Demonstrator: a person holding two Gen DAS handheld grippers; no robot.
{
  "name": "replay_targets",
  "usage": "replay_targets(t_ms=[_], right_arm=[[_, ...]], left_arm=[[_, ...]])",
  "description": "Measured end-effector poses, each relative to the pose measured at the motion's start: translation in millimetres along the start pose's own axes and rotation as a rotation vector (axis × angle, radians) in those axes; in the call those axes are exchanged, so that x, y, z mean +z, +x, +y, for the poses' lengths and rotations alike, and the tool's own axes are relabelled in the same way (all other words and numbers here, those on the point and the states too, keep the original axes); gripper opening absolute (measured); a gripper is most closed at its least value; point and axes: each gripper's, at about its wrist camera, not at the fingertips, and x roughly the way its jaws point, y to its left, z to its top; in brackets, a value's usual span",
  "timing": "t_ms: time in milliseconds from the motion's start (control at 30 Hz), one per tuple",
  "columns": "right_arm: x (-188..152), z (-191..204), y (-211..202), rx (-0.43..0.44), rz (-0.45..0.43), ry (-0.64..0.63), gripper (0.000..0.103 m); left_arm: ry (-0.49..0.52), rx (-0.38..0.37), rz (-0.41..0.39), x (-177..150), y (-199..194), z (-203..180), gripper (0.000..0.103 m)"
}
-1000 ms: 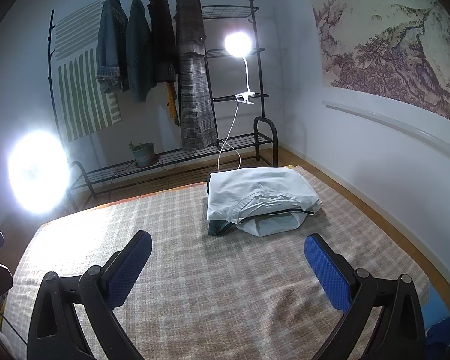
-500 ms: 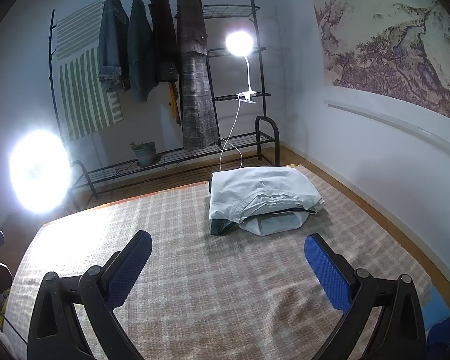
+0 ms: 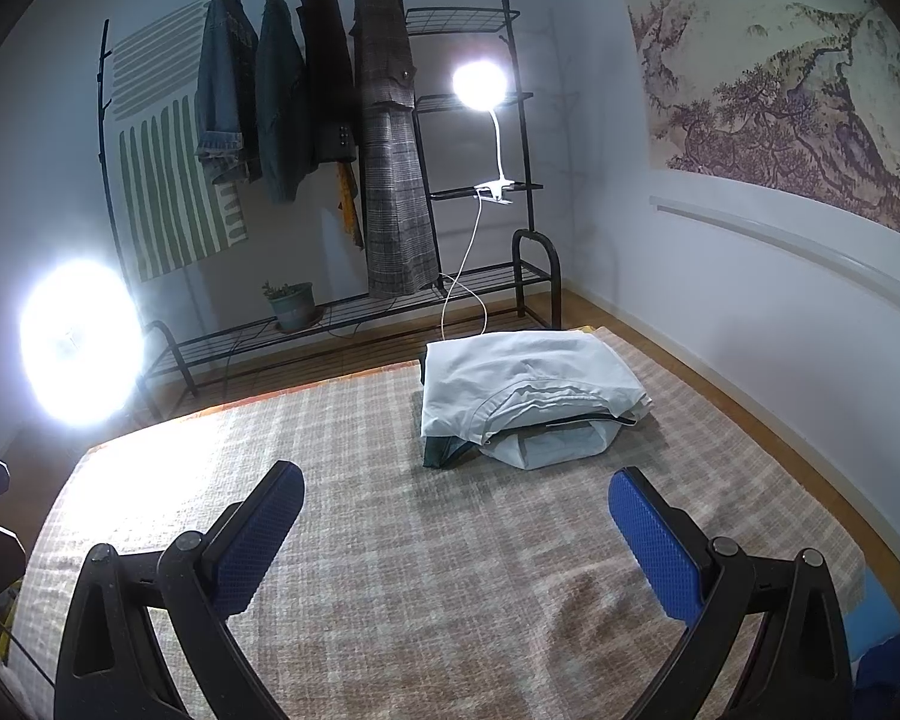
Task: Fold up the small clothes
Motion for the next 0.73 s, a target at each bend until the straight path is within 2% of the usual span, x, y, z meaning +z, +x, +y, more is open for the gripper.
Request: replay_targets(t_ms=[733], right_arm=[[-4.0, 1.5, 1.7, 0.018, 0.011, 0.021, 0.103]], left_arm=[[0.017, 0.001, -0.013, 5.3, 4.2, 3.3, 0.103]])
